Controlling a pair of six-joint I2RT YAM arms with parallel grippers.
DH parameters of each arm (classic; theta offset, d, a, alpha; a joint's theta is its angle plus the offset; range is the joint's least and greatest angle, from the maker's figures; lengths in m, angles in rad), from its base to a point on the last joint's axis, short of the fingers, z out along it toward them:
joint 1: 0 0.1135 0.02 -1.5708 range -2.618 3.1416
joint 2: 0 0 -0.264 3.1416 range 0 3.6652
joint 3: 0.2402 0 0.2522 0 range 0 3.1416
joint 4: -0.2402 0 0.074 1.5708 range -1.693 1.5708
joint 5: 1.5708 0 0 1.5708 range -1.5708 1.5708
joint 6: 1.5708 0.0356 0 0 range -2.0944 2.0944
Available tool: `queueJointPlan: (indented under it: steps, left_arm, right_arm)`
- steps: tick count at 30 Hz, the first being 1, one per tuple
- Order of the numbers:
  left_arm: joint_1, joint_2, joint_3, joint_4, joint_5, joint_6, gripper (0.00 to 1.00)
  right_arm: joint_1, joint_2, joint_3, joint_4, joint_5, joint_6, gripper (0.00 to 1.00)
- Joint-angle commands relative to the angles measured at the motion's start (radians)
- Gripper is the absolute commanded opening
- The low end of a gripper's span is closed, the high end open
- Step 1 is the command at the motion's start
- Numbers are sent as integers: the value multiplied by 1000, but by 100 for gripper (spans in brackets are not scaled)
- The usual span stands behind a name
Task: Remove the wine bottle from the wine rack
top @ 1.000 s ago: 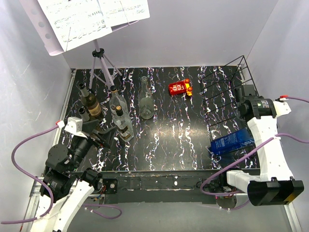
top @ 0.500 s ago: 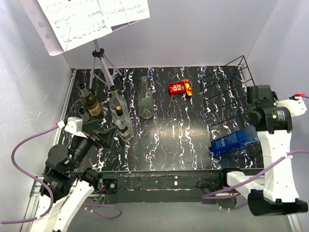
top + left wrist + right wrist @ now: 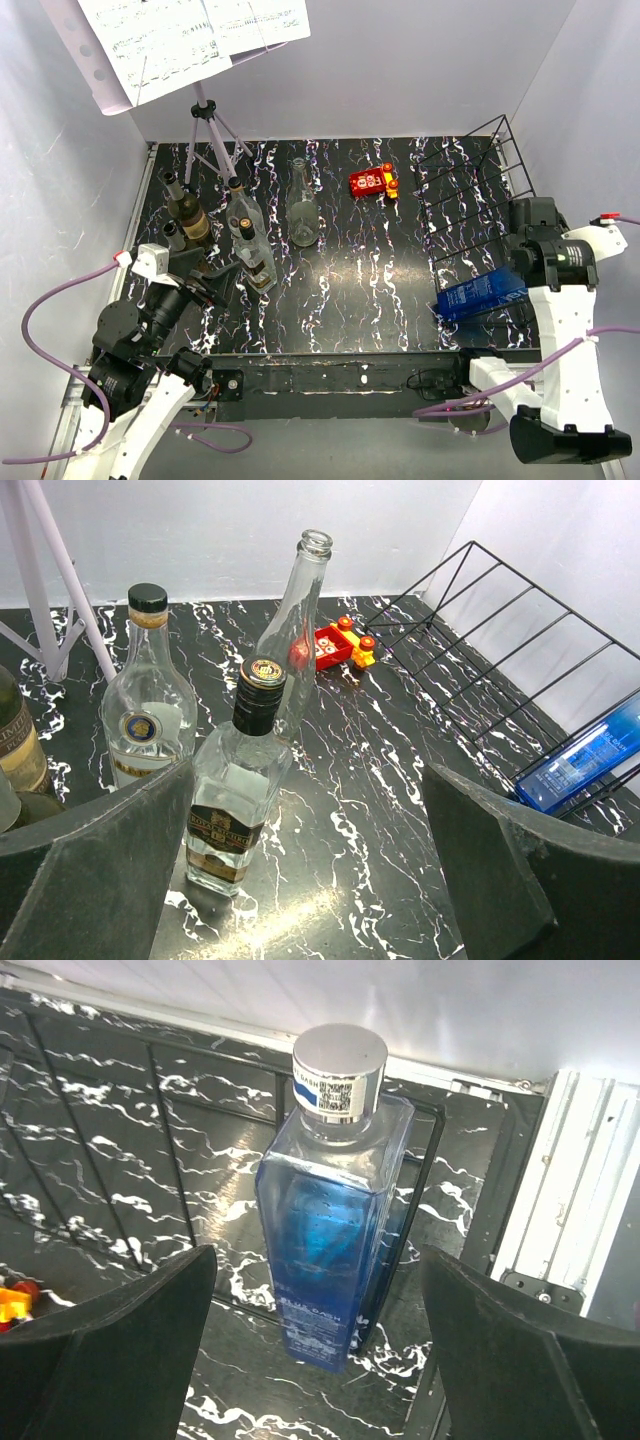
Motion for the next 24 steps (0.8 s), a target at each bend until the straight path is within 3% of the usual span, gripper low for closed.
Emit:
queueJointPlan:
  steps: [1,24]
  left_arm:
    - [-3,-1,-4,0,-18,12,98]
    - [-3,-12,-4,-1,-18,15,98]
  right_arm:
    - [-6,30,-38,-228,15,6,90]
    - [-23,238,-101,-211,130,213,89]
